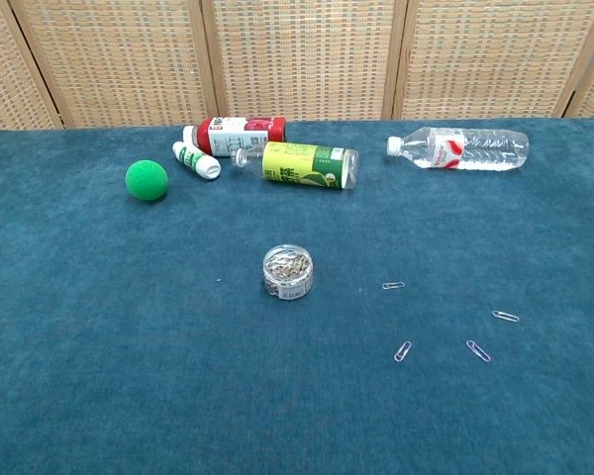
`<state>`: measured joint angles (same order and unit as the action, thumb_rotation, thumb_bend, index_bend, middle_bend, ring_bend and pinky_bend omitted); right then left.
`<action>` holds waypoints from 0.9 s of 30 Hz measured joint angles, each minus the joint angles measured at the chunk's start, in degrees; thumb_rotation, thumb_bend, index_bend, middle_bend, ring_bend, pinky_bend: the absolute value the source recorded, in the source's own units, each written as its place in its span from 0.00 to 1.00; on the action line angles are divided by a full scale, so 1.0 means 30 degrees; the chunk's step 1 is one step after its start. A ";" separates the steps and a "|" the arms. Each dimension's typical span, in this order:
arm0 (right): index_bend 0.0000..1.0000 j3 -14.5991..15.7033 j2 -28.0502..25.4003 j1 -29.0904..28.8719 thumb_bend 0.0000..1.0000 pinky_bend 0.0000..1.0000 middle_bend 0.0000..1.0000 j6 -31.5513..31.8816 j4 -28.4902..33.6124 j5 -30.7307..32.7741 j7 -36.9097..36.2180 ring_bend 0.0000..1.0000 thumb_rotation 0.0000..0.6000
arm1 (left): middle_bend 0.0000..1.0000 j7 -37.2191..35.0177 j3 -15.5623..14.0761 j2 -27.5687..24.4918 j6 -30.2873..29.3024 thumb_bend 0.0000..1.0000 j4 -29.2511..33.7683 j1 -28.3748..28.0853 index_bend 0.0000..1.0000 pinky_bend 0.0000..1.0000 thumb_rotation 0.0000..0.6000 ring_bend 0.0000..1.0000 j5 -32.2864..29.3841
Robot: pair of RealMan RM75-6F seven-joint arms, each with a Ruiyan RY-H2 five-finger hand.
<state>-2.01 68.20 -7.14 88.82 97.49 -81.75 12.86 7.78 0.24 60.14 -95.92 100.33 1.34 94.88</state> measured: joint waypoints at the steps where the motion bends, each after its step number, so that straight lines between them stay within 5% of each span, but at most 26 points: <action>1: 0.15 -0.0002 0.0035 0.0010 0.00 0.00 0.00 -0.0057 0.0002 0.0000 0.0069 0.00 1.00 | 0.00 -0.0013 0.0009 -0.0002 0.0015 0.00 0.0013 -0.0004 0.00 0.00 1.00 0.00 -0.0017; 9: 0.18 -0.0281 0.0669 -0.0511 0.00 0.00 0.00 -0.1378 -0.0038 0.0276 0.0379 0.00 1.00 | 0.00 -0.0041 0.0092 -0.0010 0.0247 0.00 0.0042 -0.0077 0.00 0.00 1.00 0.00 -0.0219; 14: 0.36 -0.0874 0.1112 -0.1642 0.14 0.00 0.00 -0.3621 0.0271 0.1205 0.0175 0.00 1.00 | 0.00 -0.0014 0.0183 0.0004 0.0419 0.00 0.0070 -0.0154 0.00 0.00 1.00 0.00 -0.0419; 20: 0.42 -0.1956 0.2312 -0.3467 0.28 0.00 0.00 -0.6504 0.0773 0.4044 0.0815 0.00 1.00 | 0.00 0.0141 0.0327 0.0107 0.0832 0.00 0.0042 -0.0323 0.00 0.00 1.00 0.00 -0.0868; 27: 0.49 -0.2741 0.4319 -0.5248 0.30 0.00 0.00 -0.7801 0.0599 0.7917 0.4090 0.00 1.00 | 0.00 -0.0052 0.0482 0.0076 0.1177 0.00 -0.0043 -0.0478 0.00 0.00 1.00 0.00 -0.1317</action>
<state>-10.24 81.16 -22.89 65.42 99.29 -57.99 25.13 7.62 1.69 60.37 -92.39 100.20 -0.09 90.93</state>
